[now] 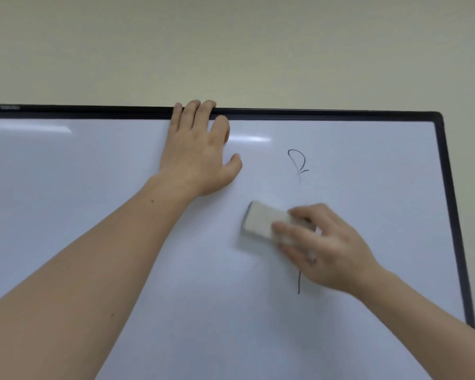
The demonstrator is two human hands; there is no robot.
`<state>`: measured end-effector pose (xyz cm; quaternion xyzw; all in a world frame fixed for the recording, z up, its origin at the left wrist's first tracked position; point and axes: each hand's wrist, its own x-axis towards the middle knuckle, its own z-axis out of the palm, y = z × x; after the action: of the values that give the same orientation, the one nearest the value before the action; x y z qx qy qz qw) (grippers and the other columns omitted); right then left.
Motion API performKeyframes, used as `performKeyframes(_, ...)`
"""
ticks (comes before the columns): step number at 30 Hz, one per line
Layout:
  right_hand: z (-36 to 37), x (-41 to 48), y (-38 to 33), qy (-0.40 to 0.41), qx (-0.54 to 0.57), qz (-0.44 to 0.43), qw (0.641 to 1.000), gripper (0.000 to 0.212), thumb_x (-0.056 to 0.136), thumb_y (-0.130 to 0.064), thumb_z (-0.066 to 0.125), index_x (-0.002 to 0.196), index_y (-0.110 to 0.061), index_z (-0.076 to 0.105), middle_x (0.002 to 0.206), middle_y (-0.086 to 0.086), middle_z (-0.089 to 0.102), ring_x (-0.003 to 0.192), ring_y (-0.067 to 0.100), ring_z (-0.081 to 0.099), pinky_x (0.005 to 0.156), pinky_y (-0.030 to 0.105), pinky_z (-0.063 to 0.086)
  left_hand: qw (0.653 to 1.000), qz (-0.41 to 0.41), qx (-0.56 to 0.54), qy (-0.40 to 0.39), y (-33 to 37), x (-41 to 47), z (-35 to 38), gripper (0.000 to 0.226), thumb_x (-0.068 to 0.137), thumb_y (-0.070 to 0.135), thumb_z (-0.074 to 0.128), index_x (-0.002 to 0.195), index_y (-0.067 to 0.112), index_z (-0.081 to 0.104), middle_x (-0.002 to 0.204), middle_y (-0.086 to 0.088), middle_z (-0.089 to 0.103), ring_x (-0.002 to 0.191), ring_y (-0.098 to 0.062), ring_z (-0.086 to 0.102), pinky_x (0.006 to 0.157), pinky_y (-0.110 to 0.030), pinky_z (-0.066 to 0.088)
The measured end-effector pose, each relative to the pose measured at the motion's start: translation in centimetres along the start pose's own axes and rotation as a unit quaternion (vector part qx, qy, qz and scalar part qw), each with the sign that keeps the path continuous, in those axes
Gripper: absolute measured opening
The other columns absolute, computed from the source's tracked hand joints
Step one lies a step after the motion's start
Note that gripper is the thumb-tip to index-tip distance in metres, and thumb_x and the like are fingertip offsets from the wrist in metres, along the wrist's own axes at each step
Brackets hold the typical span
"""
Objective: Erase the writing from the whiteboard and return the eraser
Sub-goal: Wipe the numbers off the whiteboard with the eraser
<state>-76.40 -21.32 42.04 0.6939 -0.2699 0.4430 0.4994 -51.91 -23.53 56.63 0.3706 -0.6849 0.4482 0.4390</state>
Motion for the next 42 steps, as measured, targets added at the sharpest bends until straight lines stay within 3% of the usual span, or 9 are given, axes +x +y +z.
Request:
performKeyframes(6,-0.9,4.8,4.5,0.124,-0.02,0.259,0.958,0.033,0.09,-0.029,0.071,0.122,-0.022,0.069,0.113,0.009,0.059,0.106,0.031,0.058,0.078,0.034,0.049,1.0,-0.001,0.013,0.009,0.2,-0.1,0.2,0.042,0.08,0.051,0.043,0.101,0.015,0.048,0.148,-0.014,0.037,0.141,-0.037,0.028,0.123,-0.052,0.009)
performKeyframes(9,-0.4,6.2,4.4,0.149,-0.005,0.316,0.937,0.034,0.091,-0.03,0.07,0.124,-0.023,0.067,0.116,0.008,0.058,0.111,0.03,0.055,0.084,0.031,0.044,1.0,0.0,0.011,0.017,0.2,-0.1,0.4,0.04,0.08,0.051,0.043,0.099,0.015,0.048,0.148,-0.014,0.038,0.141,-0.037,0.028,0.123,-0.052,0.01)
performKeyframes(15,1.1,1.9,-2.1,0.059,0.021,0.08,0.995,0.028,0.087,-0.028,0.073,0.112,-0.017,0.076,0.105,0.015,0.065,0.087,0.034,0.062,0.067,0.035,0.054,1.0,-0.011,0.005,0.02,0.6,-0.2,0.8,0.037,0.08,0.049,0.044,0.097,0.016,0.047,0.151,-0.016,0.035,0.144,-0.039,0.024,0.123,-0.053,0.008)
performKeyframes(19,0.5,-0.3,-2.4,-0.032,0.042,-0.05,0.997,0.028,0.087,-0.027,0.075,0.112,-0.013,0.076,0.103,0.018,0.066,0.079,0.034,0.061,0.062,0.038,0.052,1.0,-0.014,-0.001,0.025,0.7,-0.2,0.8,0.032,0.079,0.049,0.044,0.093,0.02,0.039,0.151,-0.016,0.034,0.144,-0.039,0.023,0.123,-0.053,0.008)
performKeyframes(21,-0.1,0.1,-0.6,-0.007,0.016,-0.026,0.999,0.027,0.087,-0.028,0.074,0.111,-0.016,0.077,0.103,0.017,0.067,0.081,0.033,0.063,0.064,0.036,0.054,1.0,-0.012,-0.005,0.025,0.7,-0.2,0.8,0.031,0.079,0.049,0.044,0.092,0.022,0.037,0.151,-0.016,0.035,0.144,-0.039,0.023,0.123,-0.052,0.008)
performKeyframes(27,-0.9,2.3,2.1,0.106,-0.006,0.275,0.956,0.033,0.085,-0.028,0.076,0.118,-0.022,0.07,0.108,0.006,0.059,0.097,0.027,0.059,0.066,0.039,0.056,1.0,-0.011,-0.007,0.024,0.6,-0.3,0.7,0.033,0.081,0.049,0.046,0.094,0.019,0.042,0.152,-0.016,0.034,0.146,-0.039,0.021,0.123,-0.053,0.007)
performKeyframes(30,0.1,2.0,-0.7,0.102,-0.009,0.242,0.965,0.031,0.085,-0.029,0.075,0.114,-0.022,0.07,0.106,0.009,0.059,0.091,0.029,0.06,0.062,0.037,0.055,1.0,-0.02,-0.008,0.017,0.8,-0.3,0.9,0.034,0.083,0.049,0.046,0.098,0.018,0.046,0.157,-0.017,0.028,0.149,-0.039,0.015,0.124,-0.053,0.005)
performKeyframes(36,1.8,-2.1,-6.4,-0.037,0.047,-0.012,0.998,0.027,0.089,-0.029,0.07,0.112,-0.015,0.073,0.101,0.015,0.064,0.08,0.033,0.059,0.06,0.039,0.051,0.999,-0.03,-0.013,0.013,1.5,-0.7,1.0,0.034,0.087,0.045,0.05,0.103,0.015,0.05,0.164,-0.021,0.017,0.153,-0.041,0.005,0.124,-0.054,0.002)
performKeyframes(42,-0.6,-3.8,-1.5,0.036,-0.015,0.157,0.987,0.028,0.084,-0.028,0.077,0.11,-0.019,0.075,0.105,0.011,0.063,0.086,0.031,0.065,0.061,0.037,0.057,1.0,0.002,-0.015,-0.001,2.0,-2.8,0.9,0.037,0.086,0.043,0.052,0.106,0.013,0.052,0.164,-0.02,0.02,0.153,-0.039,0.008,0.124,-0.055,0.004)
